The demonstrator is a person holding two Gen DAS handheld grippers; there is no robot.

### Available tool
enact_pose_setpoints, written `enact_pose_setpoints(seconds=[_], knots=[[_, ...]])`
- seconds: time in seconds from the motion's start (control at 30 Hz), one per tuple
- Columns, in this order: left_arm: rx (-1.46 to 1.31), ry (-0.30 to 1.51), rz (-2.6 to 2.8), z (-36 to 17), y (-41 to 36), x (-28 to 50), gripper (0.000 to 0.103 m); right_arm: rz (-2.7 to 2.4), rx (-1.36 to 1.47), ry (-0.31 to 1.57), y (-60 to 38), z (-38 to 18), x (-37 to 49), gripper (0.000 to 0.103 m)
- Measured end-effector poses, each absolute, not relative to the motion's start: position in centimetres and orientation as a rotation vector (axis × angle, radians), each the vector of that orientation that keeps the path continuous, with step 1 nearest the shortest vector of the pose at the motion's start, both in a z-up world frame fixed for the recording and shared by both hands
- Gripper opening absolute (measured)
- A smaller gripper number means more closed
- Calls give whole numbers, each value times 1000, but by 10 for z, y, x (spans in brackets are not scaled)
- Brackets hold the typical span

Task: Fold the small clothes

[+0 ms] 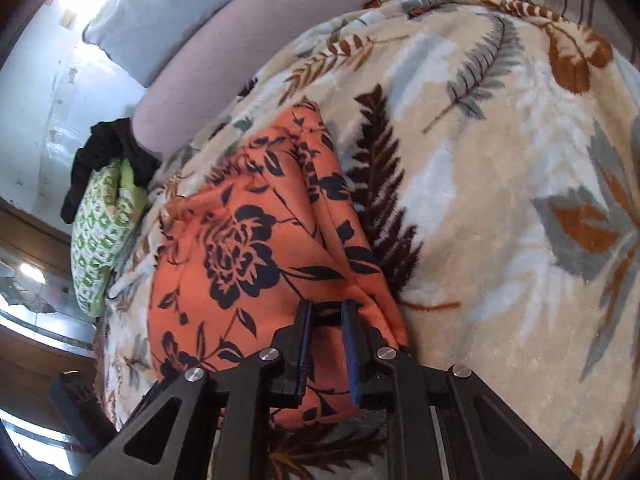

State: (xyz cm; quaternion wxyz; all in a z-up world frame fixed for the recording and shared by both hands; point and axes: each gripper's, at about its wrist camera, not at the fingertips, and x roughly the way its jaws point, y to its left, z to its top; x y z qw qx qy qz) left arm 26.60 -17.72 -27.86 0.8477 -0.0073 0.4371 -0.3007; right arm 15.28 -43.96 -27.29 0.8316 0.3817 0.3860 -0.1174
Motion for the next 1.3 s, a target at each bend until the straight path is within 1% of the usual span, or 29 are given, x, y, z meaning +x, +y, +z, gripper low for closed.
enact_pose_setpoints(seconds=[0.17, 0.3, 0.47, 0.63, 0.7, 0.83, 0.93, 1.07, 1.13, 1.23, 1.3], knots=[[-83, 862, -660, -265, -174, 264, 85, -222, 775, 722, -435, -252, 151, 17], [-91, 857, -647, -264, -175, 267, 85, -195, 704, 655, -421, -237, 183, 17], [-61, 907, -620, -277, -179, 272, 85, -162, 719, 698, -420, -243, 227, 17], [-19, 938, -644, -286, -182, 272, 86, -296, 689, 773, -439, -281, 271, 18], [-27, 944, -654, -287, -180, 273, 86, -288, 774, 754, -449, -287, 270, 18], [-82, 957, -669, -284, -174, 277, 86, -268, 798, 733, -448, -267, 257, 18], [-102, 905, -666, -273, -169, 274, 85, -218, 803, 704, -439, -253, 243, 18], [-110, 842, -640, -263, -162, 272, 85, -168, 776, 745, -418, -243, 227, 18], [-102, 863, -613, -267, -161, 277, 85, -190, 775, 768, -413, -244, 216, 18], [-117, 922, -611, -280, -160, 285, 87, -194, 870, 810, -417, -257, 203, 18], [-131, 943, -612, -283, -159, 288, 89, -163, 901, 891, -416, -273, 203, 18]])
